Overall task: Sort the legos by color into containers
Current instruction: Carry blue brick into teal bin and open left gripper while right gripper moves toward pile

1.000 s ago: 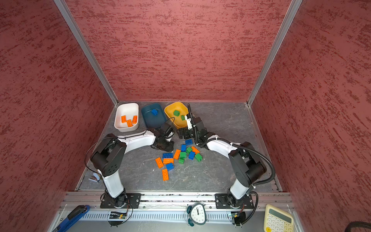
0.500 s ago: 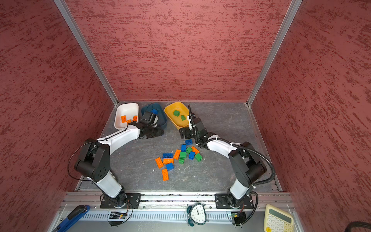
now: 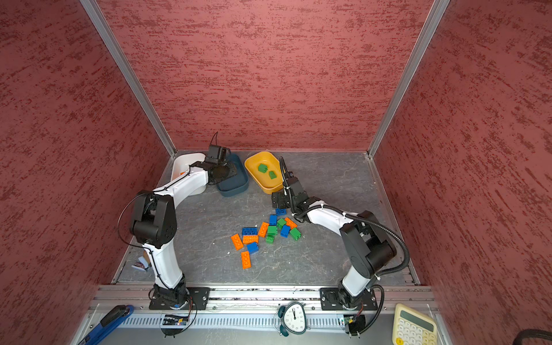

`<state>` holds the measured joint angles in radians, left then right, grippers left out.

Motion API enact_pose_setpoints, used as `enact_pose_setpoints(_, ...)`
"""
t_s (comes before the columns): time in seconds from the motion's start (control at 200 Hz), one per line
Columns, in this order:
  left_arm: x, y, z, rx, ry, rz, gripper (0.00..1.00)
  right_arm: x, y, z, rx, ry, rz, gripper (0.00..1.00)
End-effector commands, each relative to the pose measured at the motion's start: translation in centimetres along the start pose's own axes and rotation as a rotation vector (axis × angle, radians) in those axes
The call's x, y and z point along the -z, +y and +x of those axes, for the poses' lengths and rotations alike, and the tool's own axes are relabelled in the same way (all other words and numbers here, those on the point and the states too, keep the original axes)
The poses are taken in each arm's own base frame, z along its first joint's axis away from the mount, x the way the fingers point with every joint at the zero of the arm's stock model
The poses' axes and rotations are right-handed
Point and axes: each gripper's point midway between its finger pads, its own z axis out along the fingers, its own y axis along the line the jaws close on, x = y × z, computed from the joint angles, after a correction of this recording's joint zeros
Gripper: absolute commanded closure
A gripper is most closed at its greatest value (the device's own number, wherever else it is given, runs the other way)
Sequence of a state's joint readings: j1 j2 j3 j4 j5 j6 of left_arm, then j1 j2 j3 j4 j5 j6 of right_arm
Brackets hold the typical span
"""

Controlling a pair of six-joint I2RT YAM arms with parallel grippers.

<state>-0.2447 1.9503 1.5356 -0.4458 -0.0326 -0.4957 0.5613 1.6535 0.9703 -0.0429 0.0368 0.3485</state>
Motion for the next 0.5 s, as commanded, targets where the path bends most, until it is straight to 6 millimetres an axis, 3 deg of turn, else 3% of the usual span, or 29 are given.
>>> enact_pose_setpoints(0.0, -1.4, 0.7, -1.1, -0.013, 0.003, -0.032, 0.75, 0.4, -1.2, 0.5, -0.01, 0.017, 0.072, 0.03)
enact_pose_setpoints(0.09, -2.4, 0.6, -2.2, -0.024, 0.009, -0.059, 0.71, 0.3, -2.2, 1.5, -0.027, 0.037, 0.122, 0.03)
enact_pose_setpoints(0.17, -2.7, 0.3, -2.9, -0.027, 0.019, -0.08, 0.6, -0.1, -2.8, 1.9, -0.057, 0.049, 0.15, 0.04)
enact_pose_setpoints(0.361, -1.6, -1.6, -3.2, -0.073, -0.016, -0.037, 0.28, -2.3, -2.8, 1.5, -0.213, 0.037, 0.167, 0.03)
enact_pose_setpoints(0.496, -0.9, -0.8, -2.9, -0.103, -0.021, -0.081, 0.19, -4.1, -2.4, 1.2, -0.242, 0.039, 0.161, 0.03)
